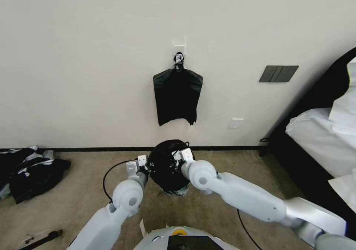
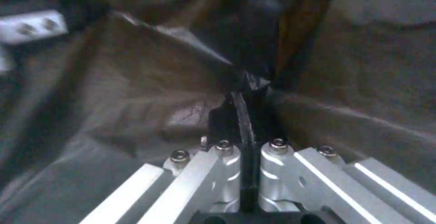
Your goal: Place a trash bag onto the trash bin.
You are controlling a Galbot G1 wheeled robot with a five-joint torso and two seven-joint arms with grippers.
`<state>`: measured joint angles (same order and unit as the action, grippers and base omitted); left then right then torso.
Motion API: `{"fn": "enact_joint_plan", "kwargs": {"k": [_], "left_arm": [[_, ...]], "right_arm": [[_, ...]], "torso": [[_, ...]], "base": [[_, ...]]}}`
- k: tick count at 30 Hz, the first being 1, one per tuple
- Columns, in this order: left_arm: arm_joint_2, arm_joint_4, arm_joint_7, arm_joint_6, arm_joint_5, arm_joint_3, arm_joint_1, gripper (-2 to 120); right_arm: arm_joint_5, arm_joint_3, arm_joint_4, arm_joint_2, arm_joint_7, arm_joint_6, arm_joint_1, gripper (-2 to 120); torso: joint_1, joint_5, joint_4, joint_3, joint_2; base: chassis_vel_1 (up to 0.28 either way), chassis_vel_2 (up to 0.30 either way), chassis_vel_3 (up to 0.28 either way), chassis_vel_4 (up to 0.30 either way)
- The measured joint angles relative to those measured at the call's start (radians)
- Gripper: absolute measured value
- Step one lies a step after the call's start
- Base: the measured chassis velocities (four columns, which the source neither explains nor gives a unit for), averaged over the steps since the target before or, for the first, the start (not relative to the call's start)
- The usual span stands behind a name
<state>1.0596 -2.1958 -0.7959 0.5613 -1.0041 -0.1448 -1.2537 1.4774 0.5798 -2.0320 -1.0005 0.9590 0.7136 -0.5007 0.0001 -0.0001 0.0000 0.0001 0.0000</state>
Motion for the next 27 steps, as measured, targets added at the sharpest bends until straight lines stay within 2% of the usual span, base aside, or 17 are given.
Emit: {"fn": "enact_joint_plan", "kwargs": {"k": [8, 27], "left_arm": [[0.006, -0.005, 0.000, 0.000, 0.011, 0.009, -0.003, 1], [0.001, -0.047, 0.001, -0.001, -0.004, -0.011, -0.027, 1]], "right_arm": [[0.007, 0.074, 0.119, -0.055, 0.071, -0.001, 0.018, 0], [-0.094, 0.109, 0.272, -0.191, 0.064, -0.004, 0.037, 0]], "torso": [[0.000, 0.0000, 0.0000, 0.000, 0.000], [0.000, 0.0000, 0.0000, 0.000, 0.000]], "base": [[0.000, 0.000, 0.000, 0.000], [0.000, 0.000, 0.000, 0.000]]}}
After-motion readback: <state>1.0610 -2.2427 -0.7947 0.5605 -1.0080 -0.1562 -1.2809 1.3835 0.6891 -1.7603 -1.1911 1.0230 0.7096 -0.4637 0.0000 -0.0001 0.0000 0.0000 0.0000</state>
